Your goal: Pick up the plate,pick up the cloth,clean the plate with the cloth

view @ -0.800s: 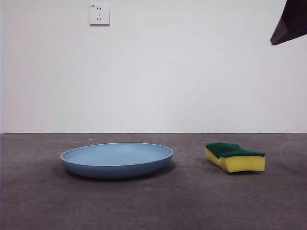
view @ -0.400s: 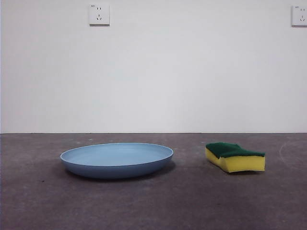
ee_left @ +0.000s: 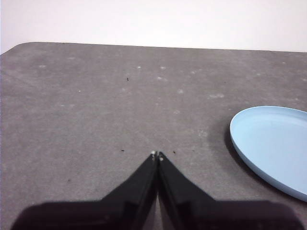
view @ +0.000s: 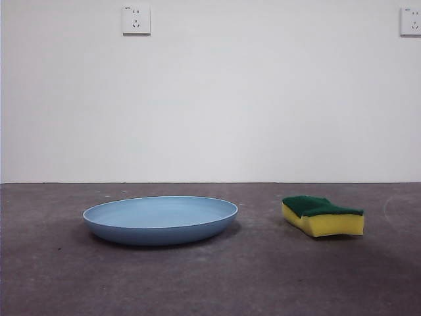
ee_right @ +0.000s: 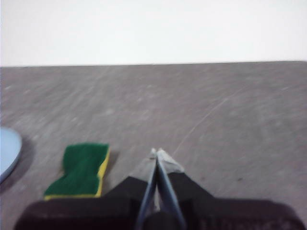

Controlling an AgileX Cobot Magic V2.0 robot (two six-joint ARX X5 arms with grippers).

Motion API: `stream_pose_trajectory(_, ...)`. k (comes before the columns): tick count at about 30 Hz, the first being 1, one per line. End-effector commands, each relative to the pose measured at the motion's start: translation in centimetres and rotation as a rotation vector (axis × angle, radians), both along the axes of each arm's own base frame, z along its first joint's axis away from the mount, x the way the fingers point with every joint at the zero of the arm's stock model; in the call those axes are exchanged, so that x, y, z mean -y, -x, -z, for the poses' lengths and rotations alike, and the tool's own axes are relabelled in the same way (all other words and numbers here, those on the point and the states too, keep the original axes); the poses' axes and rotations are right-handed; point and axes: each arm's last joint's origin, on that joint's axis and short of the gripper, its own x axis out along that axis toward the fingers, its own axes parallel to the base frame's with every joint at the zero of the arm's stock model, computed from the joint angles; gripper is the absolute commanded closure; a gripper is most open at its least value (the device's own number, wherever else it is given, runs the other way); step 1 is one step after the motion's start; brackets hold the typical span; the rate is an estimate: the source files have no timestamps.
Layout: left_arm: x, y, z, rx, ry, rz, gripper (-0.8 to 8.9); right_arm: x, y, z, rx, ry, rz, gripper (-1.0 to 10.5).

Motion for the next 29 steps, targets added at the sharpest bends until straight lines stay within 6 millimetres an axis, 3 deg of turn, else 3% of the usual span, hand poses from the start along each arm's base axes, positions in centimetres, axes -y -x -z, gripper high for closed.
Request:
stream_pose_trajectory(1, 0.0, -0.1, 0.4, -0.009, 0.004, -0.005, 8.17, 0.0, 0.1, 1.4, 0.007, -0.017, -0.015, 9.5)
stream_pose_trajectory(10, 0.0, -0.1, 0.4, -0.009, 0.004, -0.005, 8.17, 0.0, 0.3, 3.5, -0.053, -0.048, -0.009, 9.5)
stream_pose_trajectory(29, 0.0, -0.1, 0.4, -0.009, 0.004, -0.005, 8.17, -0.2, 0.3, 3.6, -0.079, -0.103, -0.042, 9.5)
